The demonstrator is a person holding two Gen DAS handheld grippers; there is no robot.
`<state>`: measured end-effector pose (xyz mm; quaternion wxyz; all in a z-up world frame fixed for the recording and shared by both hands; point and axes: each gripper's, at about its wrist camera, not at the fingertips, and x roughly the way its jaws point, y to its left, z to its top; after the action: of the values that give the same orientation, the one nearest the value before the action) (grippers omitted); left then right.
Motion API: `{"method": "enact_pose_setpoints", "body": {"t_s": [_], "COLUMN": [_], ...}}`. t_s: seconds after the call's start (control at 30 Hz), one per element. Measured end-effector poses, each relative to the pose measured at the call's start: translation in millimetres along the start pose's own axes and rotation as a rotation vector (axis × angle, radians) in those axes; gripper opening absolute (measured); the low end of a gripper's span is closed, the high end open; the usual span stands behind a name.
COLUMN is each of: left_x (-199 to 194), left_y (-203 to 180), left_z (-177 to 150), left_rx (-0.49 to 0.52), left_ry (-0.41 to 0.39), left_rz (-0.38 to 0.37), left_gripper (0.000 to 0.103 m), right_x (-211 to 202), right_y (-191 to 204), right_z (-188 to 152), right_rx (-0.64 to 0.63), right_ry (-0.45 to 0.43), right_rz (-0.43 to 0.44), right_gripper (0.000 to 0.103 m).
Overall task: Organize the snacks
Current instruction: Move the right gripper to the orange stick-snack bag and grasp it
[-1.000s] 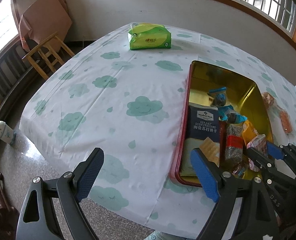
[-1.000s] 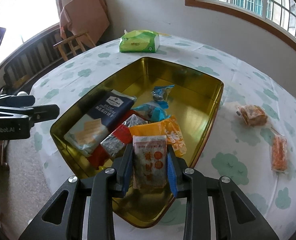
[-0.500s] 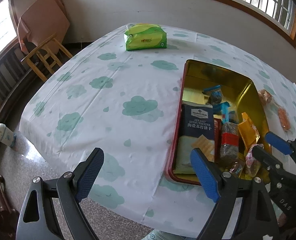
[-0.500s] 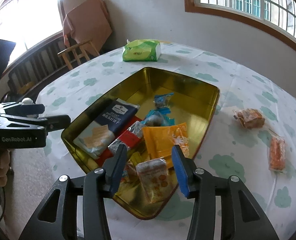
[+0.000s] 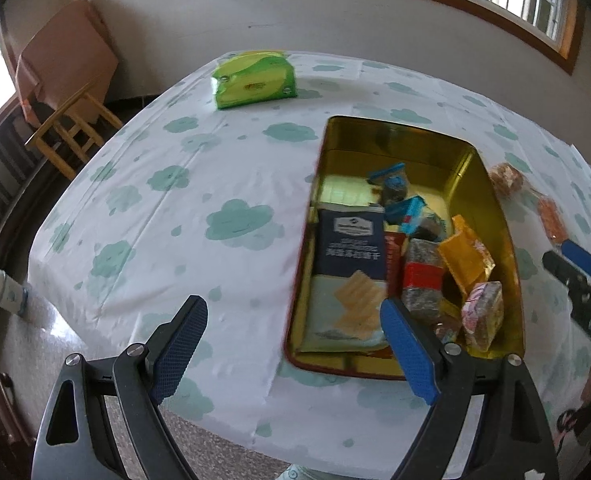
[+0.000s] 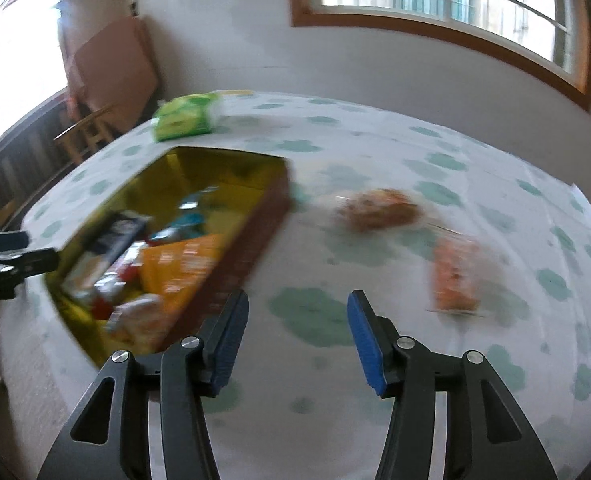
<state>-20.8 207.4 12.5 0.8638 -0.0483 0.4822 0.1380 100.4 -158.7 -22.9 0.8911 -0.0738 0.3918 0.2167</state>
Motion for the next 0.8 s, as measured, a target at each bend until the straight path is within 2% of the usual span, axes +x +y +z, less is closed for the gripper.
{"method": "enact_pose_setpoints", "body": {"t_s": [0.4,0.47,0.8], "left_x": [2.7,4.3,16.4], "left_y": [-44.0,-52.9,-104.9], "left_z": [18.9,22.3,47.8], "left_rx": [0.09,0.108,0.207], "left_ry": [-0.021,-0.025,-0.037], "left_rz": [-0.027,-0.033,-0.066], "left_gripper": [0.086,0.086,0.086], "right_x": [24.1,29.8,68.4], "right_y": [-84.9,-91.9,-113.7], "right_z": [9.2,12.1,26.2], "right_rx": [0.108,0.117,0.124], "right_ry": [0.015,0.018,0.062], "right_rz": [-0.144,-0.146,-0.153], "right_gripper": [0.056,0.06,0.061]}}
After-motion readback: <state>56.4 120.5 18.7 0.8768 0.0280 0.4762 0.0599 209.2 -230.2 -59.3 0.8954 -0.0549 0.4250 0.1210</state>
